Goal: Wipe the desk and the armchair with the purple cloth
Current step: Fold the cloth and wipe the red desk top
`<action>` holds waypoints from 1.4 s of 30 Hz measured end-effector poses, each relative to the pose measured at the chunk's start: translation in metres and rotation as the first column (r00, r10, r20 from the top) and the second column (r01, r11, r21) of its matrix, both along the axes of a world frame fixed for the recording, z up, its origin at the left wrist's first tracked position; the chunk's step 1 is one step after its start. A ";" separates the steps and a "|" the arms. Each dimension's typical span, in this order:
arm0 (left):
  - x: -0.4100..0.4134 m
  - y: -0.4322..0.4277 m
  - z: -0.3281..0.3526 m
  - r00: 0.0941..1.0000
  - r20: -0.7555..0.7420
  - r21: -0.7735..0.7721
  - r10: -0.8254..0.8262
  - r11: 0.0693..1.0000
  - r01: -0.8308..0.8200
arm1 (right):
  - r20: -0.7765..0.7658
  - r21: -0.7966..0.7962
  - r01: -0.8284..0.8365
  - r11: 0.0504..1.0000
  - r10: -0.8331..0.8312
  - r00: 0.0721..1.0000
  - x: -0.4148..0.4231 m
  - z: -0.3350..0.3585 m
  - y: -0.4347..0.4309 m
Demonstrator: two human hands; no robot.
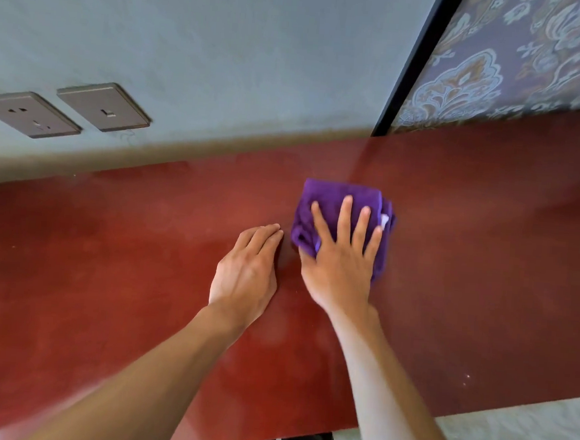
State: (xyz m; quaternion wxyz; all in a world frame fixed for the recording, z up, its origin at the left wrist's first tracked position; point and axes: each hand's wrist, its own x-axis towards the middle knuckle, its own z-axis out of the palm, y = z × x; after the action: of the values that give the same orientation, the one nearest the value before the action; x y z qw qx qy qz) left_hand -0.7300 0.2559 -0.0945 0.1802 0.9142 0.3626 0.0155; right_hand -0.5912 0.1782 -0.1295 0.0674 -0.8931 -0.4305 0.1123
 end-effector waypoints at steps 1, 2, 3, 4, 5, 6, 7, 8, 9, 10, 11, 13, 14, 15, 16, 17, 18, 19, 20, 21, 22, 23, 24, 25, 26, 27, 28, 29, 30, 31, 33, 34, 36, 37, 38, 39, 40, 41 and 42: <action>-0.001 0.001 0.001 1.000 0.013 -0.016 0.019 1.000 -0.019 | -0.003 0.003 -0.001 1.000 0.001 1.000 0.011 -0.002 0.020; -0.002 0.003 0.001 0.999 0.026 -0.026 0.029 0.999 -0.028 | -0.008 0.005 0.000 1.000 0.000 1.000 0.022 -0.003 0.040; -0.004 0.004 0.000 0.998 0.043 -0.035 0.035 0.999 -0.034 | -0.017 -0.002 0.002 1.000 -0.002 1.000 0.030 -0.003 0.059; -0.006 0.006 0.000 0.997 0.059 -0.044 0.042 0.998 -0.039 | -0.030 -0.016 0.003 1.000 -0.004 1.000 0.037 -0.003 0.074; -0.008 0.007 0.000 0.997 0.069 -0.053 0.045 0.998 -0.042 | -0.040 -0.032 0.004 0.999 -0.005 0.999 0.042 -0.003 0.086; -0.010 0.008 0.000 0.996 0.071 -0.060 0.045 0.997 -0.041 | -0.044 -0.042 0.005 0.999 -0.007 0.999 0.044 -0.004 0.093; -0.011 0.008 0.001 0.997 0.069 -0.063 0.039 0.997 -0.035 | -0.049 -0.042 0.005 0.999 -0.007 0.999 0.045 -0.004 0.095; -0.011 0.008 0.001 0.997 0.064 -0.065 0.031 0.998 -0.027 | -0.057 -0.033 0.001 0.999 -0.003 0.998 0.044 -0.003 0.092; -0.011 0.008 0.002 0.998 0.058 -0.070 0.026 0.997 -0.022 | -0.062 -0.017 -0.006 1.000 0.005 0.998 0.042 -0.001 0.085; -0.011 0.008 0.003 0.998 0.053 -0.079 0.026 0.997 -0.022 | -0.057 0.001 -0.020 1.000 0.020 0.998 0.038 0.001 0.076; -0.010 0.008 0.004 0.998 0.047 -0.088 0.031 0.996 -0.027 | -0.046 0.015 -0.039 0.999 0.040 0.998 0.032 0.003 0.065; -0.008 0.008 0.005 0.998 0.035 -0.102 0.047 0.994 -0.044 | -0.030 0.012 -0.079 0.997 0.080 0.996 0.019 0.005 0.039; -0.007 0.007 0.006 0.998 0.026 -0.111 0.052 0.993 -0.049 | -0.024 -0.002 -0.095 0.995 0.095 0.995 0.013 0.005 0.023; -0.006 0.005 0.007 0.998 0.015 -0.118 0.055 0.992 -0.053 | -0.011 -0.016 -0.107 0.994 0.107 0.994 0.010 0.005 0.006; -0.005 0.003 0.008 0.999 0.004 -0.123 0.053 0.991 -0.052 | 0.007 -0.029 -0.111 0.993 0.111 0.994 0.010 0.004 -0.011; -0.004 -0.001 0.008 0.999 -0.005 -0.126 0.044 0.991 -0.045 | 0.022 -0.043 -0.105 0.994 0.106 0.994 0.012 0.003 -0.029; -0.004 -0.004 0.009 0.999 -0.013 -0.128 0.033 0.991 -0.034 | 0.034 -0.057 -0.092 0.994 0.094 0.995 0.016 0.003 -0.046; -0.003 -0.007 0.010 1.000 -0.022 -0.129 0.020 0.991 -0.023 | 0.045 -0.069 -0.076 0.995 0.079 0.996 0.020 0.003 -0.062; -0.002 -0.011 0.010 0.999 -0.031 -0.127 0.006 0.992 -0.010 | 0.057 -0.077 -0.053 0.996 0.058 0.997 0.024 0.004 -0.079; 0.000 -0.015 0.009 0.999 -0.039 -0.122 -0.011 0.993 0.006 | 0.068 -0.083 -0.026 0.996 0.032 0.997 0.026 0.005 -0.095; 0.003 -0.020 0.009 0.999 -0.040 -0.118 -0.031 0.993 0.027 | 0.076 -0.090 0.004 0.996 0.003 0.997 0.028 0.005 -0.112; 0.007 -0.026 0.009 0.998 -0.033 -0.116 -0.054 0.992 0.050 | 0.082 -0.098 0.035 0.995 -0.027 0.996 0.028 0.006 -0.129; 0.012 -0.033 0.009 0.997 -0.022 -0.115 -0.079 0.990 0.076 | 0.088 -0.103 0.066 0.992 -0.057 0.994 0.026 0.006 -0.146; 0.017 -0.040 0.008 0.994 -0.010 -0.111 -0.105 0.988 0.103 | 0.090 -0.105 0.100 0.990 -0.090 0.992 0.023 0.006 -0.164; 0.023 -0.046 0.007 0.992 0.001 -0.104 -0.129 0.986 0.128 | 0.090 -0.102 0.135 0.986 -0.126 0.988 0.019 0.007 -0.181; 0.028 -0.053 0.006 0.989 0.010 -0.094 -0.150 0.984 0.150 | 0.085 -0.098 0.172 0.980 -0.164 0.983 0.013 0.007 -0.197; 0.032 -0.058 0.005 0.986 0.018 -0.082 -0.165 0.983 0.166 | 0.078 -0.096 0.207 0.974 -0.200 0.977 0.006 0.008 -0.211; 0.037 -0.062 0.004 0.984 0.023 -0.070 -0.174 0.982 0.175 | 0.072 -0.094 0.243 0.966 -0.237 0.969 -0.003 0.009 -0.224; 0.041 -0.066 0.002 0.984 0.027 -0.058 -0.178 0.982 0.179 | 0.070 -0.090 0.280 0.956 -0.275 0.959 -0.013 0.010 -0.234; 0.044 -0.069 0.000 0.983 0.030 -0.047 -0.179 0.983 0.180 | 0.070 -0.087 0.317 0.944 -0.312 0.948 -0.024 0.011 -0.241; 0.049 -0.074 -0.003 0.982 0.030 -0.033 -0.184 0.982 0.185 | 0.058 -0.079 0.380 0.922 -0.376 0.925 -0.046 0.012 -0.245; 0.050 -0.076 -0.005 0.982 0.028 -0.031 -0.185 0.982 0.186 | 0.040 -0.076 0.403 0.912 -0.401 0.915 -0.056 0.013 -0.243; 0.051 -0.079 -0.007 0.984 0.028 -0.035 -0.178 0.983 0.179 | 0.004 -0.069 0.424 0.903 -0.424 0.906 -0.072 0.016 -0.234; 0.049 -0.080 -0.008 0.984 0.029 -0.036 -0.175 0.984 0.176 | -0.010 -0.064 0.420 0.905 -0.422 0.907 -0.079 0.016 -0.228; 0.047 -0.079 -0.008 0.984 0.028 -0.034 -0.173 0.984 0.174 | -0.024 -0.061 0.408 0.911 -0.409 0.912 -0.086 0.017 -0.221; 0.043 -0.078 -0.007 0.984 0.027 -0.029 -0.174 0.984 0.175 | -0.038 -0.058 0.386 0.920 -0.389 0.921 -0.093 0.018 -0.213; 0.038 -0.075 -0.006 0.985 0.026 -0.022 -0.172 0.985 0.173 | -0.053 -0.054 0.359 0.932 -0.361 0.931 -0.101 0.019 -0.204; 0.031 -0.071 -0.005 0.986 0.025 -0.015 -0.164 0.986 0.165 | -0.069 -0.047 0.326 0.944 -0.328 0.942 -0.109 0.019 -0.195; 0.022 -0.066 -0.004 0.989 0.021 -0.007 -0.147 0.989 0.147 | -0.083 -0.039 0.289 0.957 -0.291 0.953 -0.117 0.019 -0.186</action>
State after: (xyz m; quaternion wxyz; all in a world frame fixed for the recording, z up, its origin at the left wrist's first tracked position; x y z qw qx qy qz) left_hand -0.7075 0.1901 -0.0987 0.1883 0.9375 0.2925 0.0099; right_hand -0.7085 -0.0075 -0.1102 0.0902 -0.9416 -0.2898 0.1459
